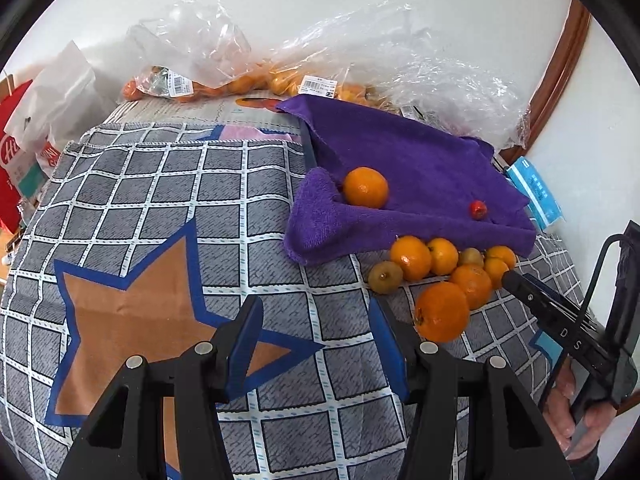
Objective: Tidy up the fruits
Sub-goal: 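Withdraw both grippers from the towel back toward the fruit row, then grasp the large orange with the right gripper, then hold the large orange in the right gripper while the left gripper approaches the small brown pear, then grasp the small brown pear with the left gripper while the right lifts the orange, then carry the orange with the right gripper while the left carries the pear over the towel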
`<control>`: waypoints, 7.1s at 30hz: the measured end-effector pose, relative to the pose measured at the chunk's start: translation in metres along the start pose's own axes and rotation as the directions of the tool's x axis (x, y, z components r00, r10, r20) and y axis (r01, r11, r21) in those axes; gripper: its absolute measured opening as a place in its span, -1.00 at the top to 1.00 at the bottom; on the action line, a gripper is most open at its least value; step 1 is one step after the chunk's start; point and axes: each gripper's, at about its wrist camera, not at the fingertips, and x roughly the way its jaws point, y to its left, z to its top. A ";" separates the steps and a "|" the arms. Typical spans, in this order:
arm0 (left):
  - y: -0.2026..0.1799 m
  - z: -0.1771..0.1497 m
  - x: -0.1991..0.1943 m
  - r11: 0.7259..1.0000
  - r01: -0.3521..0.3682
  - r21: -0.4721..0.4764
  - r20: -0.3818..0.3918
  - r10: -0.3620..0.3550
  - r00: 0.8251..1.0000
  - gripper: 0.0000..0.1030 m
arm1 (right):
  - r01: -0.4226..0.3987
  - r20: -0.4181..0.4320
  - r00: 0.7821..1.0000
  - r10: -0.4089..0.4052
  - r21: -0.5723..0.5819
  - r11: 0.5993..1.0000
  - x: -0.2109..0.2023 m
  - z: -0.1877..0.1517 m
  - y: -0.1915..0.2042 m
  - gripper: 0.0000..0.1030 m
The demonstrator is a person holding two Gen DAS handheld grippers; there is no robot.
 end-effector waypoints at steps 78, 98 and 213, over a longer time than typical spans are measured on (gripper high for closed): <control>-0.009 -0.007 -0.001 0.999 -0.008 0.050 0.075 0.004 0.997 -0.31 | 0.014 -0.014 1.000 -0.014 -0.049 0.999 0.007 -0.012 -0.015 0.33; -0.030 -0.010 0.038 0.993 0.068 0.093 0.047 -0.073 0.996 0.45 | 0.022 -0.038 0.999 -0.025 -0.091 0.996 0.013 -0.012 -0.008 0.33; -0.024 0.076 0.033 0.990 0.108 -0.087 0.277 -0.080 0.958 0.54 | 0.007 0.165 0.986 -0.005 -0.008 1.000 0.033 0.081 -0.002 0.33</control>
